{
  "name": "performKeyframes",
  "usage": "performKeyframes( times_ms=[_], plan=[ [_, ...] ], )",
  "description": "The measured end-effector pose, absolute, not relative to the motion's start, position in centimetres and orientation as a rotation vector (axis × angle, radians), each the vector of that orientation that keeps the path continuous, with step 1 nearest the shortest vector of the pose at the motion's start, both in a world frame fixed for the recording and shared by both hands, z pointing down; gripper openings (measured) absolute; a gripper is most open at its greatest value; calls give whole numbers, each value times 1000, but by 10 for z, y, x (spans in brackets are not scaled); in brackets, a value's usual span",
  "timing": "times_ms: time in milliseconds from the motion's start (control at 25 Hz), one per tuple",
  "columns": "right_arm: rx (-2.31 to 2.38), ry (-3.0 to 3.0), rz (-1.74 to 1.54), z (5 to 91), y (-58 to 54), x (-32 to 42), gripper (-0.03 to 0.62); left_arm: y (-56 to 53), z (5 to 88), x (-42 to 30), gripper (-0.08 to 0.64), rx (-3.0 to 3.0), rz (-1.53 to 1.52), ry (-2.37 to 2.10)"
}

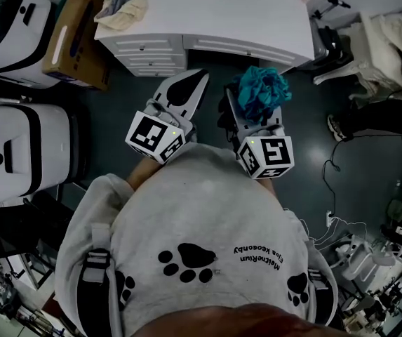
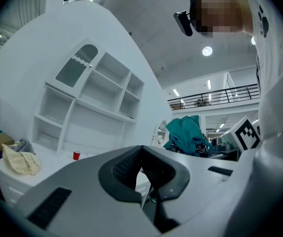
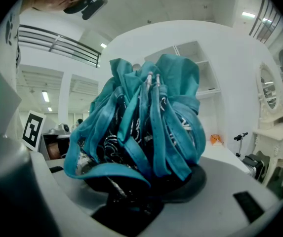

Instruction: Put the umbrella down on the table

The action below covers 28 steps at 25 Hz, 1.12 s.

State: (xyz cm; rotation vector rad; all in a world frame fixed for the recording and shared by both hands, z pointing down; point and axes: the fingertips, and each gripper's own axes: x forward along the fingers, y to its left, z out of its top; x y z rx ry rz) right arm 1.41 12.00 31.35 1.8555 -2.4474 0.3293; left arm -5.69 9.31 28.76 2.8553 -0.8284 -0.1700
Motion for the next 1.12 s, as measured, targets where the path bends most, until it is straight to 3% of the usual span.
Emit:
performKeyframes(
  times_ms=[1120],
  plan=[
    [1802, -2392, 388, 333, -31, 20, 262, -54, 309, -48, 17, 2789, -165, -797]
  ],
)
